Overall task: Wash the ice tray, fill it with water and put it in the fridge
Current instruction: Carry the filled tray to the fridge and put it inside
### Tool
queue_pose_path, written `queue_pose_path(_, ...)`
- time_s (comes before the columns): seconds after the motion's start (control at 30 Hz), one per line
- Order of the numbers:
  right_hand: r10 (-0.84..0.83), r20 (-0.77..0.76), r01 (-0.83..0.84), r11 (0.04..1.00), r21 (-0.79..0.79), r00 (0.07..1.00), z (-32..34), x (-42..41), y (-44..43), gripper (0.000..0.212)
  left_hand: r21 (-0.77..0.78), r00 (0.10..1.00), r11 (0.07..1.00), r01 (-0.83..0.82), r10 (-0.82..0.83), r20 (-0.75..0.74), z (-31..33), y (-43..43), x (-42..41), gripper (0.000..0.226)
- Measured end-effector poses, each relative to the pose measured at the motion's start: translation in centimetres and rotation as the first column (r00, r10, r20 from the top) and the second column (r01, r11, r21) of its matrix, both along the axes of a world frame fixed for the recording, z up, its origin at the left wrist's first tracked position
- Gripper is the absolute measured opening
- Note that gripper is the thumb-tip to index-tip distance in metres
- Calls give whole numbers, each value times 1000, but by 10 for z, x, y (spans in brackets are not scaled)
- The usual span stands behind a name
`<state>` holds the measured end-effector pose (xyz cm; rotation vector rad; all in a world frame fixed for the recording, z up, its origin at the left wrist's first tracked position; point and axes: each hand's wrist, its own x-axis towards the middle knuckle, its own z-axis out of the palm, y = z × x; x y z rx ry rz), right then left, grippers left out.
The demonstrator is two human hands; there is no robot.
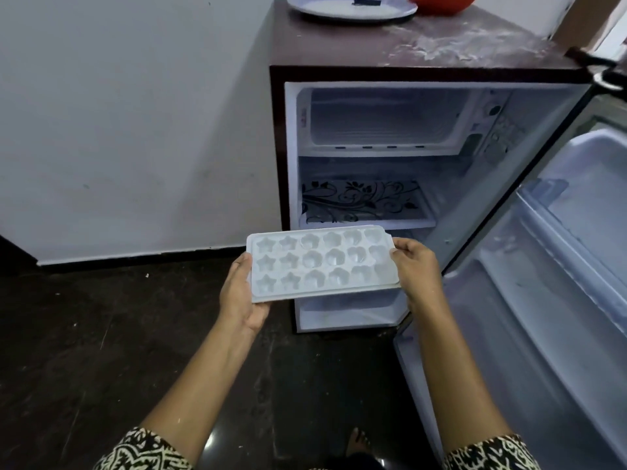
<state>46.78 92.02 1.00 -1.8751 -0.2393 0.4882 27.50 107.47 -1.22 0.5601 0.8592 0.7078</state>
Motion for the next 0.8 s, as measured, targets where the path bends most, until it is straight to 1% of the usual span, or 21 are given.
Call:
queue_pose_path(0.1, 11, 11, -11, 1000, 20, 1000, 4, 38, -1, 18, -9, 1000, 1000, -24, 24, -8, 3, -6, 36, 41)
queue_pose_path(0.23, 40, 45, -40, 999, -4, 998, 7, 87, -5, 23, -31, 998, 997, -64, 64, -8, 5, -13, 81, 38)
queue_pose_path(0.33, 59, 58, -59, 998, 1, 997, 8, 119, -5, 19, -34, 996, 996, -86, 86, -11, 7, -18, 110, 34)
queue_pose_path(0.47, 60, 80, -60, 998, -5, 995, 9, 160, -3, 17, 21, 997, 997, -74, 74, 16, 13, -18, 145, 24)
queue_pose_path(0.57, 62, 86, -62, 998, 1, 994, 10, 186, 1, 16, 57, 995, 994, -94, 95, -15, 22, -15, 168, 21)
queue_pose_path(0.7, 54, 107, -57, 998, 25, 993, 17, 214, 12, 20, 106, 987, 986, -130, 139, -84, 33, -6, 197, 28)
queue_pose_path(0.8, 64, 129, -69, 997, 34, 990, 23, 232, 20, 17, 140, 984, 980, -144, 158, -89, 41, 3, 216, 30)
